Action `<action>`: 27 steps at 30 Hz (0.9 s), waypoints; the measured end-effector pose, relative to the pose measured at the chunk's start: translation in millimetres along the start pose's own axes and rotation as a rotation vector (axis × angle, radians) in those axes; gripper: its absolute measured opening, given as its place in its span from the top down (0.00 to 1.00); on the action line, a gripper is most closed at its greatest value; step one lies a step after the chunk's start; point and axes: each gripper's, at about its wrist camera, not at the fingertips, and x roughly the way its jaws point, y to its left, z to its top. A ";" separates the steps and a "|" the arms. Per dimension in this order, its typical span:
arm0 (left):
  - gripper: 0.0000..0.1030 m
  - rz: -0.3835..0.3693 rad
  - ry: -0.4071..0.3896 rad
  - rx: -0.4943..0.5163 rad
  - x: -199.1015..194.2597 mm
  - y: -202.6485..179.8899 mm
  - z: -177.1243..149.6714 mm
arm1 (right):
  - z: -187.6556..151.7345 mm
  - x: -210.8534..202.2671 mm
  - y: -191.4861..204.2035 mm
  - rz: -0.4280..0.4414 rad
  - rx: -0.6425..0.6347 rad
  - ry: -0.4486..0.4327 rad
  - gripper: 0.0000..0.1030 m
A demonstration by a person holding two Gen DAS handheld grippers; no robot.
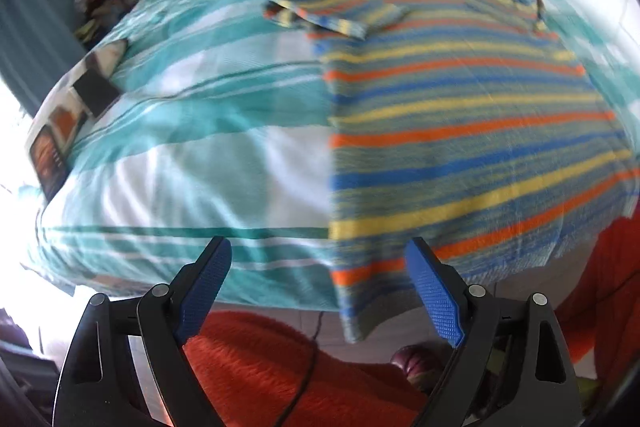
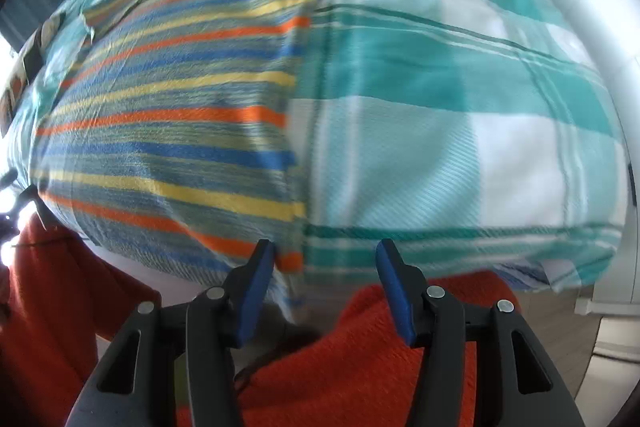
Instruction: Fold small clothes
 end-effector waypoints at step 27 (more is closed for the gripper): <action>0.06 -0.169 -0.024 -0.310 19.8 1.0 20.1 | 209.4 43.5 142.8 0.022 -0.542 -0.236 0.34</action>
